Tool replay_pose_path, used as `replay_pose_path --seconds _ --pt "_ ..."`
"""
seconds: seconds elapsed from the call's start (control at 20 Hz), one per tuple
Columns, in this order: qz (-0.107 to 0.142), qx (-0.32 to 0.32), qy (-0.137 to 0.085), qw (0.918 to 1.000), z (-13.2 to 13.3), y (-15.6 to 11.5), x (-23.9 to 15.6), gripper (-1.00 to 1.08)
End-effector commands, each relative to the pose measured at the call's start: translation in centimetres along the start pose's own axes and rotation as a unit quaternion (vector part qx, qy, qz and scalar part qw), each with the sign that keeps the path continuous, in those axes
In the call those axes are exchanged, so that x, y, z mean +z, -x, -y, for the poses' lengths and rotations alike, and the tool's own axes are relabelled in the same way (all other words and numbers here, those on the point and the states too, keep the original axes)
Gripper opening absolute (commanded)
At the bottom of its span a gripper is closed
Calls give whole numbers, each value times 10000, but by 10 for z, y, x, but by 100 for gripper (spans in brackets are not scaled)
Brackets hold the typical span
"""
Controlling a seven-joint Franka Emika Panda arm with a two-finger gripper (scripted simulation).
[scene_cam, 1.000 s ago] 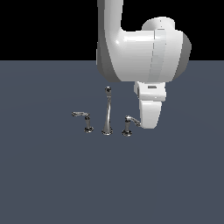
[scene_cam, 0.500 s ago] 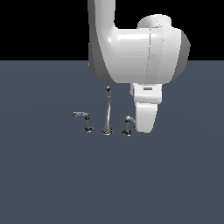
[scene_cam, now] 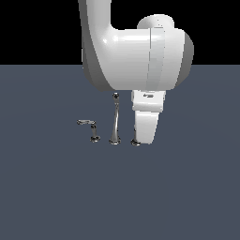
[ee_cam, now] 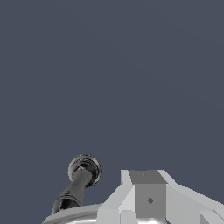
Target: Turn on the faucet by rotating a designated handle.
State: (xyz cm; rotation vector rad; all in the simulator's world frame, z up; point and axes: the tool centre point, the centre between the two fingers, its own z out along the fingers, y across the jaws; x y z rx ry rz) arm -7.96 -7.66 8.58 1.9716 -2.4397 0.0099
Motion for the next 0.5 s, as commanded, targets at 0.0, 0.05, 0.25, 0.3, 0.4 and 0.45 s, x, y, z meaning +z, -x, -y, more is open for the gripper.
replay_pose_path --seconds 0.0,0.05,0.25,0.3,0.4,0.45 --pt "19 -124 -3 9999 2 23 0 -100" --pt "21 -141 -2 9999 3 29 0 -100" --pt "31 -210 4 9998 7 53 0 -100" --pt "34 -228 6 9997 8 59 0 -100" --pt "39 -262 9 9997 9 71 0 -100" --pt "39 -262 9 9997 9 71 0 -100"
